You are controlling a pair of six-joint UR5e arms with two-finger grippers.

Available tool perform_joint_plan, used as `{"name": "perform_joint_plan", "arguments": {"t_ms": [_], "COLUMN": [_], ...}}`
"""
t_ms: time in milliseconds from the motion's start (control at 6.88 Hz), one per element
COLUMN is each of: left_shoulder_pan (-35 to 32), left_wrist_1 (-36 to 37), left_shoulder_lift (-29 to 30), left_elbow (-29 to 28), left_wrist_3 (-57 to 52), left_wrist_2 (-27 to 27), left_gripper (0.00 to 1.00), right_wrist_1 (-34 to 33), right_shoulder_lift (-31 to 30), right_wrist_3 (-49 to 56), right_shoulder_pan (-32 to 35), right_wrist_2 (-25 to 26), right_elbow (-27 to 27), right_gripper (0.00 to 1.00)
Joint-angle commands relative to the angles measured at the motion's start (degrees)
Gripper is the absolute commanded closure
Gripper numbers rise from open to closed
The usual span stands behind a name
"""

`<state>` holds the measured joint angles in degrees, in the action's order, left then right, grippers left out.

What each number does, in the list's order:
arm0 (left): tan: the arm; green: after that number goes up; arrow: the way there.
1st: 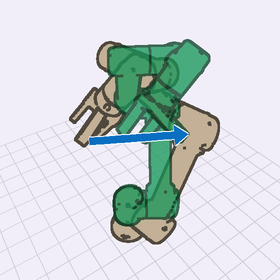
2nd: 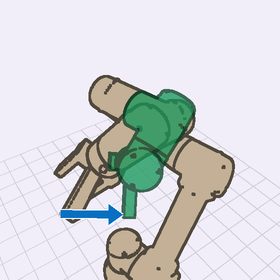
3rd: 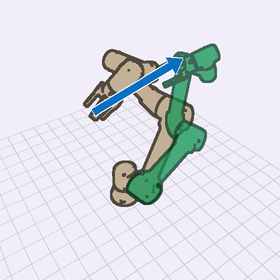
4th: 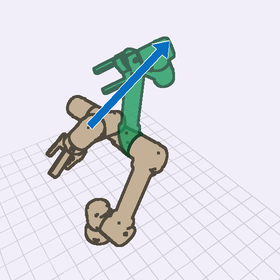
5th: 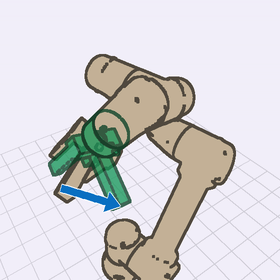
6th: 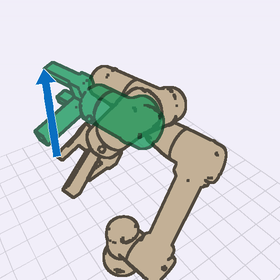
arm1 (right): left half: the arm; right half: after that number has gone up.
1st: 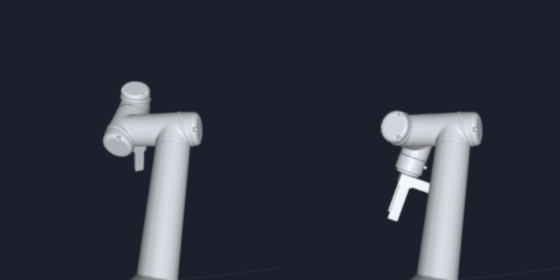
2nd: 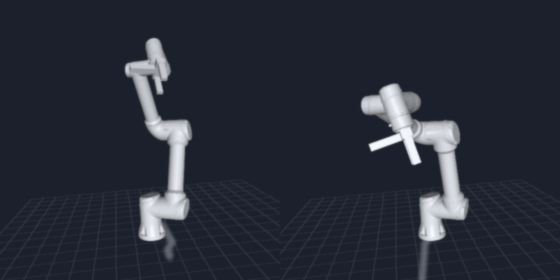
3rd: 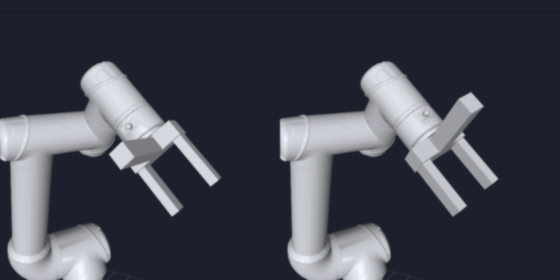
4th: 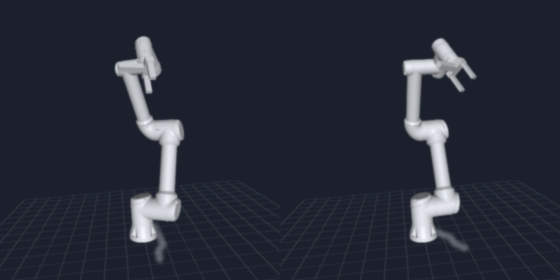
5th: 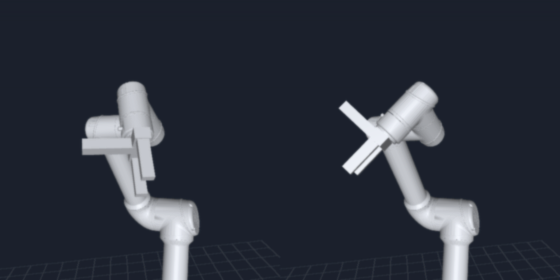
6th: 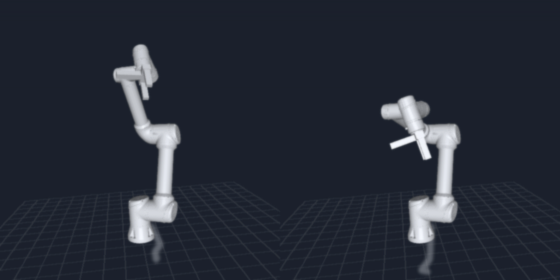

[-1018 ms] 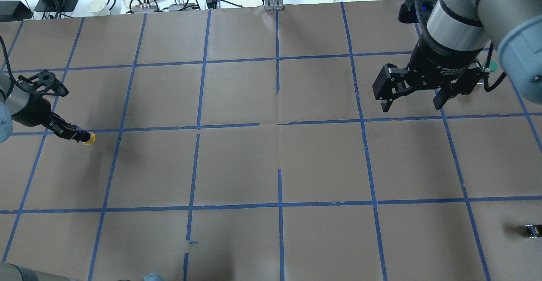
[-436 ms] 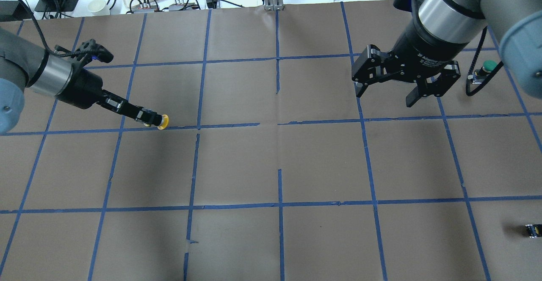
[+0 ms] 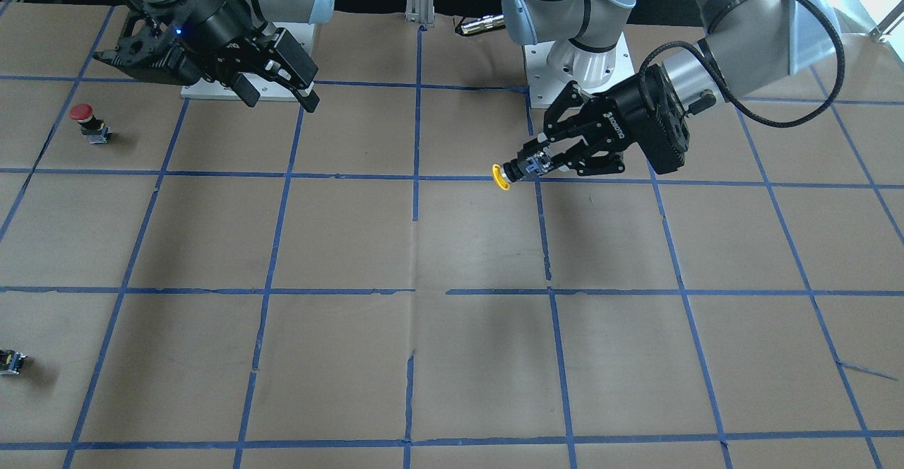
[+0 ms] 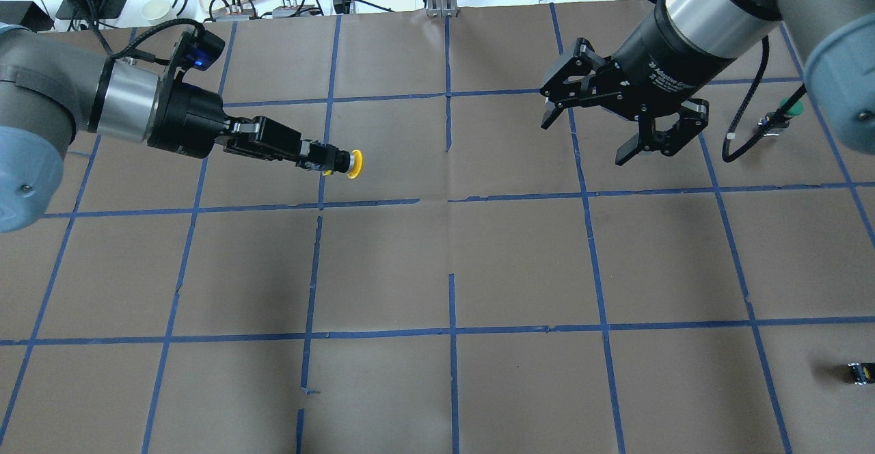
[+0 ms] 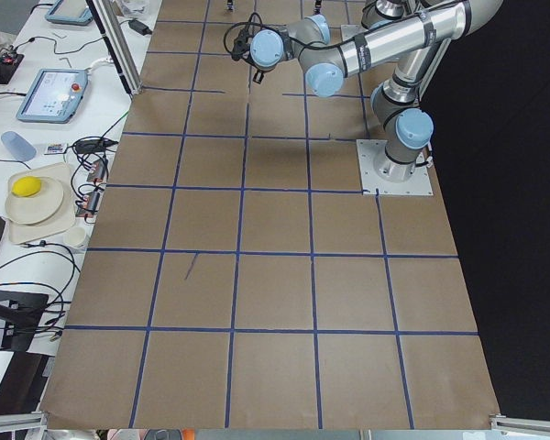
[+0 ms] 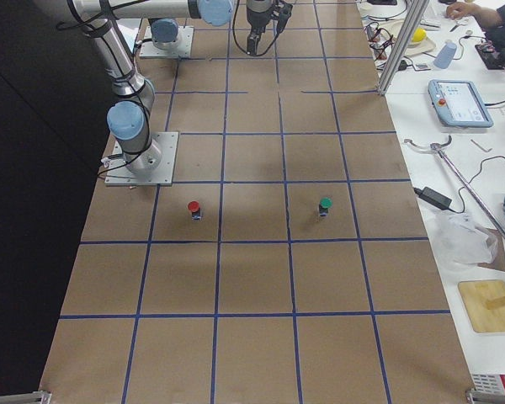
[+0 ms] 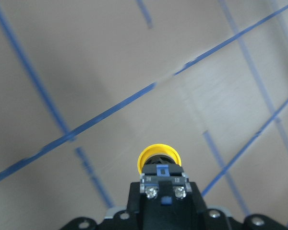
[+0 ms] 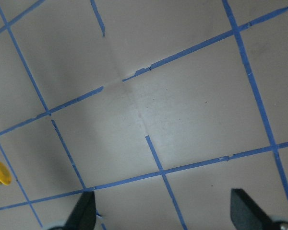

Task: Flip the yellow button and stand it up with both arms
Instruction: 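Lift the button with the left gripper while the right gripper rotates toward it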

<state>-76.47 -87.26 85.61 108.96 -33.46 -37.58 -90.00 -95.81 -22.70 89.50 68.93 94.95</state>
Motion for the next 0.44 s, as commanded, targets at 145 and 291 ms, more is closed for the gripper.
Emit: {"name": "perform_joint_plan", "arguments": {"t_ms": [145,291], "left_shoulder_pan": [-5.17,-6.14], "left_wrist_1": [0.08,0.08], "left_shoulder_lift": [-1.59,-1.59], "left_elbow": [0.64,0.99], "left_wrist_3": [19.54,21.14], "left_wrist_2": [22.38,27.68], "left_gripper": [0.85,0.85], "right_wrist_1": [-3.15,-5.34], "right_shoulder_lift": [0.37,0.37], "right_wrist_3": [-13.11,-19.07], "right_shoulder_pan": [-2.83,-3.1], "right_wrist_2": [-10.44,-14.92], "right_elbow": [-0.02,0.06], "right_gripper": [0.0,0.0]}}
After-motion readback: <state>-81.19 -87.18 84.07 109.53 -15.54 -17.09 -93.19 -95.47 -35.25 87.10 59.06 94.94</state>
